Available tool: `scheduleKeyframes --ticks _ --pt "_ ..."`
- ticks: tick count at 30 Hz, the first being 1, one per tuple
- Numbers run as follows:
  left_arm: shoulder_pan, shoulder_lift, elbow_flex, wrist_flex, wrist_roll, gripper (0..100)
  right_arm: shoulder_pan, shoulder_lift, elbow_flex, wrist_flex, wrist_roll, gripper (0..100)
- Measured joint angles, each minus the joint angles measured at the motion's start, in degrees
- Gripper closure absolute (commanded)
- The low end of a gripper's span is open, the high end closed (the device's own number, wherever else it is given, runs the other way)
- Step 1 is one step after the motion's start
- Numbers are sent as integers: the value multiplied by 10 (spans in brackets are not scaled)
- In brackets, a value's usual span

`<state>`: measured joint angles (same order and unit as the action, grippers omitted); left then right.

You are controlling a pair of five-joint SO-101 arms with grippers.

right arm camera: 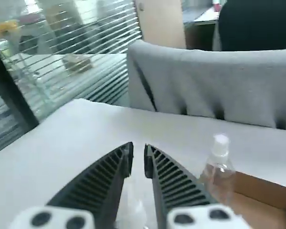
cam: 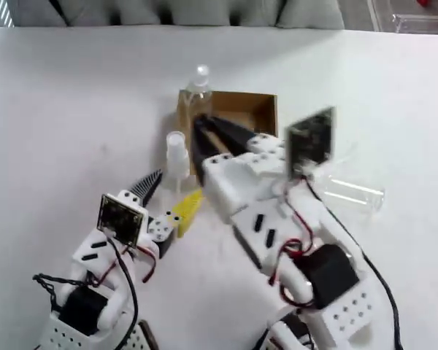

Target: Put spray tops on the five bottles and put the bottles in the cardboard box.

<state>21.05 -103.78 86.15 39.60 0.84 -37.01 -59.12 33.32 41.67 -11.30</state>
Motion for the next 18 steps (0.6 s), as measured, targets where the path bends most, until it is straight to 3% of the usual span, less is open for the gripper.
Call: scheduleKeyframes --ticks 6,18 --pt "0 0 0 0 0 980 -47 72 -35 -2 0 978" --pt "1 0 0 0 0 980 -47 46 -39 97 0 975"
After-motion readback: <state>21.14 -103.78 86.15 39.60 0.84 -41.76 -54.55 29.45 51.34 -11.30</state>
